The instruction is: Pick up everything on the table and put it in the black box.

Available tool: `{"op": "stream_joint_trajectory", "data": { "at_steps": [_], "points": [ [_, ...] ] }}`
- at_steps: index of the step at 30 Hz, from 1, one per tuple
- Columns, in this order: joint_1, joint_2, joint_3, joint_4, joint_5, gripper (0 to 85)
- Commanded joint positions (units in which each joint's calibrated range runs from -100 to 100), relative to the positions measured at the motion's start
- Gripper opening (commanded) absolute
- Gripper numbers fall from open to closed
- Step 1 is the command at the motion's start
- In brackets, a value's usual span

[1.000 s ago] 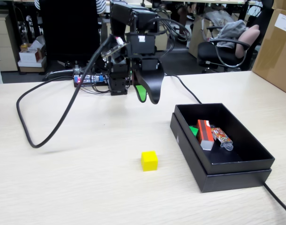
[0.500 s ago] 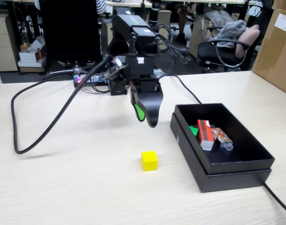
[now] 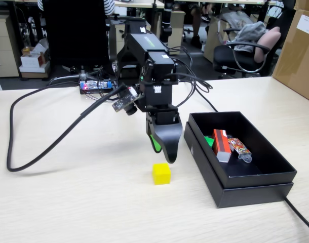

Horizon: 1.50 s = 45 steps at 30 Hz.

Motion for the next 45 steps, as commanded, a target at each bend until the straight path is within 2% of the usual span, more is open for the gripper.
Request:
{"op": "stream_joint_trajectory", "data": {
  "at_steps": [1,8,15,21,24,32,37,45],
  "points": [
    [0.0,1.2,5.6,1.9,0.1,45.7],
    [-0.4,6.7,7.2,4.0,0.2,45.7],
    [0.0,9.1,7.3,4.5,0.2,42.0],
    [-0.2,10.5,7.9,6.5,0.2,24.7],
    [-0.4,11.9,9.0,6.5,0.2,23.3],
    [-0.9,12.6,9.2,6.5,0.1,10.2],
    [-1.3,6.8,8.0,4.8,0.0,9.4],
    [0.4,-14.1,6.3,-6.0,0.4,9.6]
  ]
}}
